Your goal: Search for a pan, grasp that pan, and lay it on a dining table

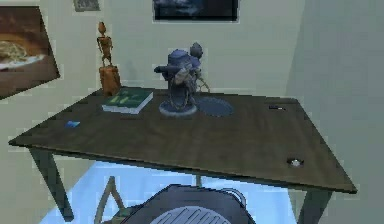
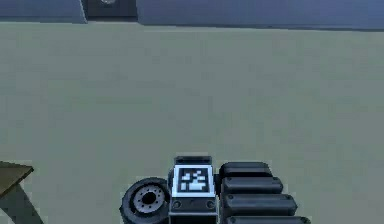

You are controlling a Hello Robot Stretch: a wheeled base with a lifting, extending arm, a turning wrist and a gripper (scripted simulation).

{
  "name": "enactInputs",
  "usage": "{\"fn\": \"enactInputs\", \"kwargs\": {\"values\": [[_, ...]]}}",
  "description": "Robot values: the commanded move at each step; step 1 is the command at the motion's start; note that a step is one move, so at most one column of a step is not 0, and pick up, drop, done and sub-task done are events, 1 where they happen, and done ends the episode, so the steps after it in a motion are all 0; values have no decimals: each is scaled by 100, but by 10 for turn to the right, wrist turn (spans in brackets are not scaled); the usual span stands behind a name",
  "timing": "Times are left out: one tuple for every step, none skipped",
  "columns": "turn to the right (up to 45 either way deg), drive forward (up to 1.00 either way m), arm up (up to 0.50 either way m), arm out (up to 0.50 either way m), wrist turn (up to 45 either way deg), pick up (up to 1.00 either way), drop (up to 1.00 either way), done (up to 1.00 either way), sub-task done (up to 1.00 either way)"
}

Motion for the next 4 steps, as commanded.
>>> {"fn": "enactInputs", "kwargs": {"values": [[360,0,0,0,0,0,0,0,0],[0,60,0,0,0,0,0,0,0],[60,0,0,0,0,0,0,0,0],[-120,0,0,0,0,0,0,0,0]]}}
